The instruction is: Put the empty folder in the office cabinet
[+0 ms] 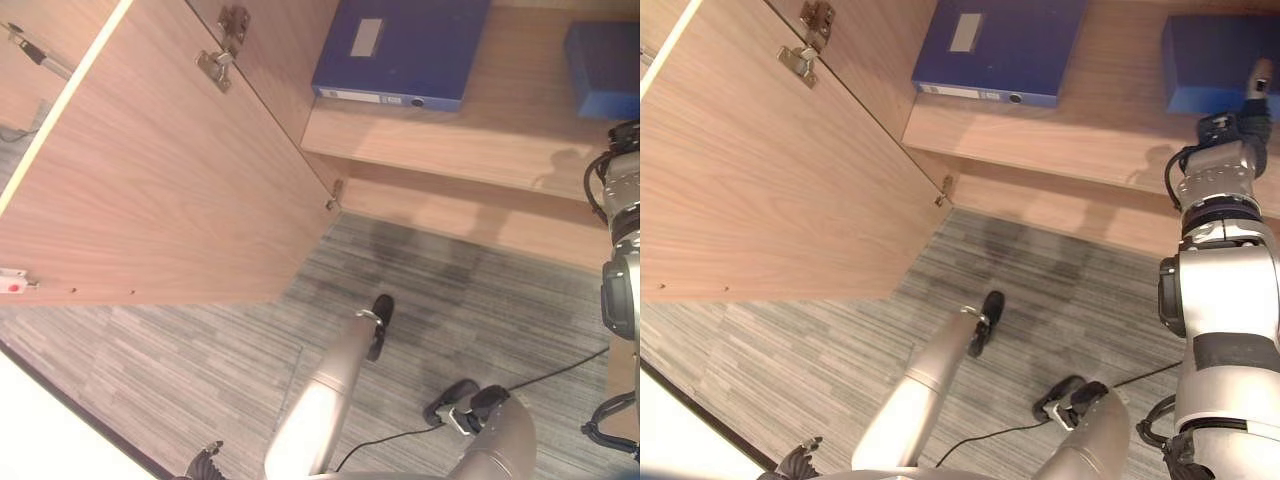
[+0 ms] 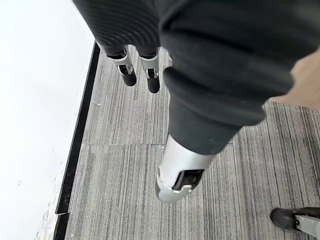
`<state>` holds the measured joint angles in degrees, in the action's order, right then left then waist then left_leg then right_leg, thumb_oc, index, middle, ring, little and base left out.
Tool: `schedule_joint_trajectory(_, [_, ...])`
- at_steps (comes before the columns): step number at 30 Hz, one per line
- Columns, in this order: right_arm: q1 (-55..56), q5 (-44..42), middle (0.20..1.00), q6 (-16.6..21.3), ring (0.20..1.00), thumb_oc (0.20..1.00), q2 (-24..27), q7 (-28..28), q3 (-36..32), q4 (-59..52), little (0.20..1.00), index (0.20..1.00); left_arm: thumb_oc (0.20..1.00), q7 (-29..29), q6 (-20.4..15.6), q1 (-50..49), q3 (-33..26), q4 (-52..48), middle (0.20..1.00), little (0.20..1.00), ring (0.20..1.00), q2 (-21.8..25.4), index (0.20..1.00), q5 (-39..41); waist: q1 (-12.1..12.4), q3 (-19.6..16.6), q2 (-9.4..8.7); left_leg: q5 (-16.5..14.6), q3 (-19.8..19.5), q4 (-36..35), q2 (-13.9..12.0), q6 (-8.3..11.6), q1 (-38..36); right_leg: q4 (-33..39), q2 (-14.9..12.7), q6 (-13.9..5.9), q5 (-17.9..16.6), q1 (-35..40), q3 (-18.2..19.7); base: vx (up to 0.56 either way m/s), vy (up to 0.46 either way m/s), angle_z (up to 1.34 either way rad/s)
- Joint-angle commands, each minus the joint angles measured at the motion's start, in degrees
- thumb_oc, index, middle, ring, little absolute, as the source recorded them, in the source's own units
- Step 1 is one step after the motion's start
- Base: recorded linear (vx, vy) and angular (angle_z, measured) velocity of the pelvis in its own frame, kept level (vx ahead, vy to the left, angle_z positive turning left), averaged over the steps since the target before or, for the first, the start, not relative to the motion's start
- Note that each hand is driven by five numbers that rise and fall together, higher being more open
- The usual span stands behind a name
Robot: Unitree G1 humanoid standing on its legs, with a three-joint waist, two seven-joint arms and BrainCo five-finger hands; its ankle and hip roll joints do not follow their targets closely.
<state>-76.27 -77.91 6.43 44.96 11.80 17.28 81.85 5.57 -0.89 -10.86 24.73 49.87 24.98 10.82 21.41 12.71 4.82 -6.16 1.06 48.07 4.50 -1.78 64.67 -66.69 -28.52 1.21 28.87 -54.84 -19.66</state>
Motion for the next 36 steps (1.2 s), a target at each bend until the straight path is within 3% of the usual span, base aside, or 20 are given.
schedule_joint_trajectory(1, [-2.6, 7.8, 1.0, -2.6, 1.0, 1.0, 3.4, -3.4, -0.4, -2.7, 1.0, 1.0, 1.0, -0.7, 0.2, 1.5, 0.3, 5.8, 1.0, 1.0, 1.0, 3.0, 1.0, 0.1, 2.1, 1.6, -0.71, -7.6, 2.7, 0.1, -1.3, -2.85, -4.3, 8.7, 2.5, 3.8, -3.0, 4.1, 1.0, 0.0, 0.0, 0.0])
schedule_joint_trajectory(3, [-2.4, 9.0, 1.0, -3.4, 1.0, 1.0, 3.0, -3.9, 0.0, -2.5, 1.0, 1.0, 1.0, -1.0, 0.1, 1.7, 0.3, 5.7, 1.0, 1.0, 1.0, 3.4, 1.0, 0.2, 2.1, 1.7, -0.69, -7.2, 2.6, -0.7, -1.3, -2.79, -4.8, 9.4, 2.6, 3.62, -3.5, 4.4, 0.7, 0.0, 0.0, 0.0])
schedule_joint_trajectory(7, [-4.0, 24.4, 1.0, -8.5, 1.0, 1.0, 2.4, -6.8, 8.9, -0.5, 1.0, 1.0, 1.0, -1.8, -0.4, 2.5, -0.2, 5.3, 1.0, 1.0, 1.0, 4.5, 1.0, -0.1, 1.8, 2.6, -1.08, -5.0, 2.7, -5.3, -1.9, -2.3, -6.7, 13.6, 3.4, 2.46, -6.4, 6.0, -0.6, -0.05, -0.006, -0.04])
schedule_joint_trajectory(13, [-5.8, 48.5, 1.0, -11.1, 1.0, 1.0, 2.2, -9.3, 21.4, 1.5, 1.0, 1.0, 1.0, -2.3, -1.0, 4.8, -0.5, 6.7, 1.0, 1.0, 1.0, 5.1, 1.0, -2.8, -0.1, 4.1, -1.91, -2.0, 3.0, -12.6, -2.7, -1.52, -10.9, 20.7, 5.4, 0.66, -10.7, 9.0, -2.3, -0.05, 0.0, -0.1])
schedule_joint_trajectory(15, [-6.0, 51.0, 1.0, -11.5, 1.0, 1.0, 2.2, -9.2, 22.4, 2.1, 1.0, 1.0, 1.0, -2.3, -1.1, 5.4, -0.7, 7.0, 1.0, 1.0, 1.0, 5.0, 1.0, -3.0, -0.4, 4.3, -1.97, -1.6, 3.1, -13.7, -2.8, -1.37, -11.4, 21.8, 5.7, 0.42, -11.4, 9.4, -2.5, -0.04, -0.007, -0.07])
schedule_joint_trajectory(18, [-6.4, 66.5, 1.0, -11.8, 1.0, 1.0, 2.8, -5.8, 27.5, 3.9, 1.0, 1.0, 1.0, -0.7, -1.6, 8.0, -1.3, 8.0, 1.0, 1.0, 1.0, 4.3, 1.0, -3.2, -1.4, 4.9, -2.41, 0.1, 3.4, -17.6, -2.9, -1.12, -12.9, 25.1, 6.5, -0.93, -14.0, 10.0, -3.0, -0.04, 0.006, -0.13])
schedule_joint_trajectory(19, [-6.5, 66.7, 1.0, -11.8, 1.0, 1.0, 2.7, -5.8, 27.5, 4.0, 1.0, 1.0, 1.0, -0.7, -1.6, 8.0, -1.3, 8.1, 1.0, 1.0, 1.0, 4.2, 1.0, -3.2, -1.4, 5.0, -2.31, 0.2, 3.4, -17.8, -2.9, -1.12, -13.1, 25.3, 6.5, -0.96, -14.1, 10.2, -3.1, -0.04, 0.002, -0.11])
schedule_joint_trajectory(20, [-6.6, 78.4, 1.0, -13.0, 1.0, 1.0, 3.0, -3.1, 32.0, 4.8, 1.0, 1.0, 1.0, 0.6, -2.1, 9.7, -1.9, 9.1, 1.0, 1.0, 1.0, 3.7, 1.0, -3.0, -1.9, 5.4, -2.59, 1.0, 3.6, -19.4, -2.9, -0.99, -13.8, 26.7, 6.9, -1.54, -15.3, 10.6, -3.3, -0.03, 0.003, -0.08])
schedule_joint_trajectory(23, [-5.7, 86.6, 1.0, -15.0, 1.0, 1.0, 3.6, -2.2, 34.1, 5.3, 1.0, 1.0, 1.0, 1.8, -2.0, 12.0, -2.8, 11.3, 1.0, 1.0, 1.0, 2.2, 1.0, -3.4, -3.0, 5.8, -2.43, 1.8, 3.9, -21.7, -2.9, -0.95, -15.4, 28.5, 7.4, -2.15, -16.5, 11.4, -3.4, -0.02, 0.024, -0.09])
schedule_joint_trajectory(31, [-2.2, 88.3, 1.0, -15.7, 1.0, 1.0, 4.7, -4.4, 30.8, 6.7, 1.0, 1.0, 1.0, 2.1, -1.9, 14.2, -3.3, 13.8, 1.0, 1.0, 1.0, 0.7, 1.0, -4.3, -4.0, 5.9, -1.3, 3.4, 4.8, -26.3, -2.2, -0.85, -18.7, 31.6, 7.5, -2.92, -18.6, 13.0, -2.6, 0.0, 0.019, -0.11])
schedule_joint_trajectory(36, [0.9, 88.2, 1.0, -15.0, 1.0, 1.0, 0.6, -6.0, 30.4, 4.6, 1.0, 1.0, 1.0, 1.6, -2.1, 15.9, -3.7, 14.7, 1.0, 1.0, 1.0, 0.7, 1.0, -4.3, -5.2, 5.5, -1.36, 5.1, 5.4, -30.9, -2.9, -0.12, -24.0, 36.9, 9.0, -3.7, -20.6, 17.7, -2.7, 0.01, -0.004, -0.06])
